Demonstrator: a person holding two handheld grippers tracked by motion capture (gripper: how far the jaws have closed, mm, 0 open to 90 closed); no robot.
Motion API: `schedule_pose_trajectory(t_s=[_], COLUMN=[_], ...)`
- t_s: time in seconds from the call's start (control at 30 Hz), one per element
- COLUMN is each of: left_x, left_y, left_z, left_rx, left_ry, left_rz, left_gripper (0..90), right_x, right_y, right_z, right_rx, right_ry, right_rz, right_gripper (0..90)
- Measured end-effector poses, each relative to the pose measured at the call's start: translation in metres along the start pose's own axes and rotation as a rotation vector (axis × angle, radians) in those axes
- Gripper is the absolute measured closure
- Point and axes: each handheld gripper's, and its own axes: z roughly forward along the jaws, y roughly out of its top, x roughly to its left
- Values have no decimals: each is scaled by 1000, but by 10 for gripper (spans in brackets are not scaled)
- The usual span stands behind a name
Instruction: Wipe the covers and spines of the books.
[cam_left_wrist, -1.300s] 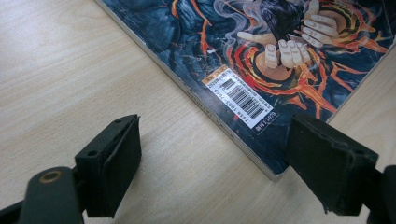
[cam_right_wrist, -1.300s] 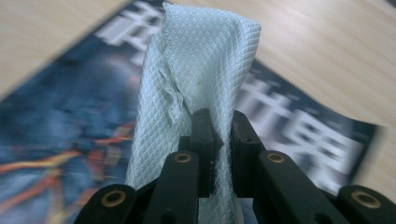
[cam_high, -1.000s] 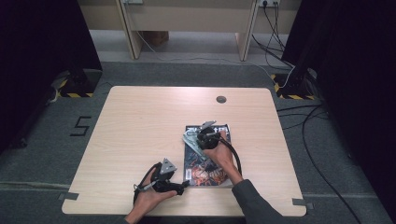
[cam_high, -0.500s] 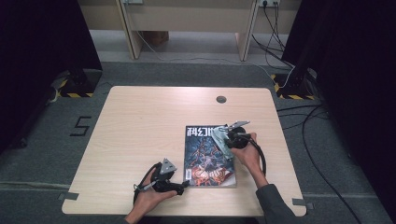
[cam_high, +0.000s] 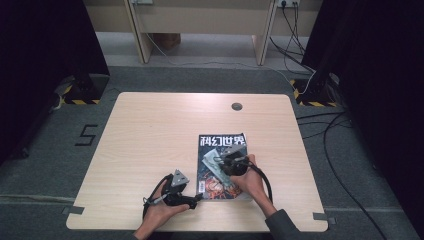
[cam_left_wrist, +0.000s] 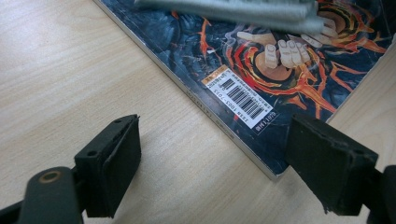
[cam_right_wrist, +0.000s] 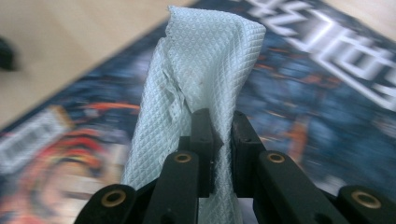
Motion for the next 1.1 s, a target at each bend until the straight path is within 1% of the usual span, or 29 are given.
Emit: schedule_pose_trajectory(t_s=[0.03,0.07,0.1,0.13,0.23,0.27,0.3,0.33,0.37,0.4,0.47,0.53,0.63,0.7,0.73,0.77,0.8,0.83,0.97,1.0,1.07,1.1], left_x=[0,0,0,0,0,0,0,0,0,0,0,0,0,0,0,0,0,0,0,0,0,0], left_y=[0,0,0,0,0,0,0,0,0,0,0,0,0,0,0,0,0,0,0,0,0,0], left_z=[0,0,0,0,0,0,0,0,0,0,0,0,0,0,0,0,0,0,0,0,0,0], left_rx=[0,1,1,1,1,1,1,1,1,1,1,2,2,2,4,4,4,4,5,5,5,6], left_ry=[0,1,1,1,2,2,2,2,2,2,2,2,2,2,3,2,1,0,0,0,0,0], left_rz=[-1,0,0,0,0,0,-1,-1,-1,-1,-1,-1,-1,-1,-1,-1,0,0,2,2,2,2], left_gripper=[175,175,175,175,175,175,175,175,175,175,175,175,175,175,175,175,175,175,175,175,175,175], right_x=[6,18,18,23,22,20,17,12,2,2,-9,-21,-37,-43,-45,-49,-51,-53,-60,-62,-66,-71], right_y=[1,2,2,2,-1,-3,-5,-8,-14,-14,-23,-32,-46,-51,-53,-56,-56,-55,-49,-48,-48,-50], right_z=[1,2,2,0,-2,-3,-5,-7,-13,-13,-20,-28,-39,-45,-47,-50,-52,-56,-75,-80,-88,-94], right_rx=[-2,-1,-1,9,9,8,10,8,15,15,13,17,14,13,6,-12,-23,-35,-106,-115,-135,-146], right_ry=[14,41,41,47,56,58,60,52,28,28,10,-20,-54,-67,-72,-66,-62,-68,-87,-96,-109,-123], right_rz=[-15,-36,-36,-57,-52,-31,-15,-8,14,14,47,76,116,134,149,167,177,189,205,199,215,221], right_gripper=[830,830,830,830,829,829,829,829,830,830,830,831,834,838,841,842,843,843,844,844,844,844])
